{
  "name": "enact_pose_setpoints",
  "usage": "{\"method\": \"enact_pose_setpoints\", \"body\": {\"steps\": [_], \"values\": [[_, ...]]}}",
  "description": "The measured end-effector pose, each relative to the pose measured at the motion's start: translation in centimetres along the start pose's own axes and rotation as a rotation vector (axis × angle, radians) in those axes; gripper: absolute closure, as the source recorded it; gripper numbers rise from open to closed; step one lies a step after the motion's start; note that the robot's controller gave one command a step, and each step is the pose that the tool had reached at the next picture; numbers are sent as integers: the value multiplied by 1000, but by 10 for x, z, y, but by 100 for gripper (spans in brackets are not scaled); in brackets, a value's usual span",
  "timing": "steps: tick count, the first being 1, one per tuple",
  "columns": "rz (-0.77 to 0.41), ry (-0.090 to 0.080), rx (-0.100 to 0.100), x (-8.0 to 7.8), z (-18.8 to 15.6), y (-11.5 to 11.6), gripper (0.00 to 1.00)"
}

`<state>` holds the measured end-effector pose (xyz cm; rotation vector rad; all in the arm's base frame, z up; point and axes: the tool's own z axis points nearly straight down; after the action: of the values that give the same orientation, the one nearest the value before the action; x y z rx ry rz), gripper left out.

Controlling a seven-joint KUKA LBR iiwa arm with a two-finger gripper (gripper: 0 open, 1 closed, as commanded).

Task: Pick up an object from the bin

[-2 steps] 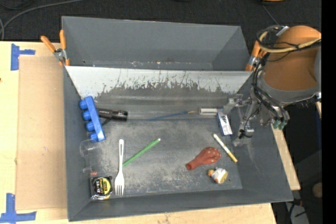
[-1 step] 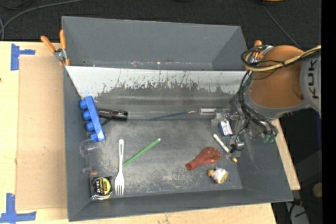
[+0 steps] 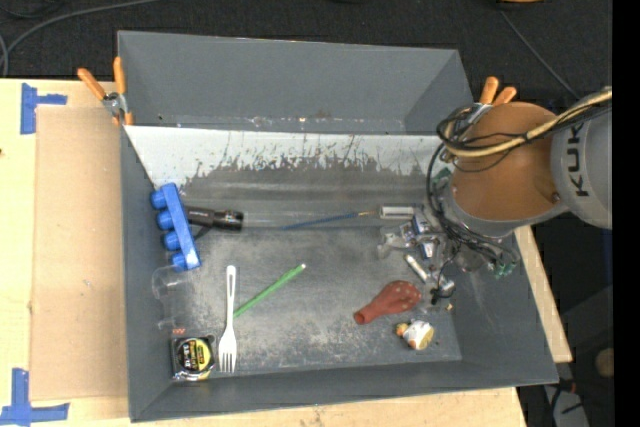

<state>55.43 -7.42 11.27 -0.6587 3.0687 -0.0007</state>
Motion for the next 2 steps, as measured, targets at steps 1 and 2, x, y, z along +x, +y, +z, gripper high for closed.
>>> {"method": "enact_pose_setpoints", "body": {"steps": [1,2], "values": [[-186,6,-5,-7,10,15,0],[-77,1,-3,-33,44,9,0]]}}
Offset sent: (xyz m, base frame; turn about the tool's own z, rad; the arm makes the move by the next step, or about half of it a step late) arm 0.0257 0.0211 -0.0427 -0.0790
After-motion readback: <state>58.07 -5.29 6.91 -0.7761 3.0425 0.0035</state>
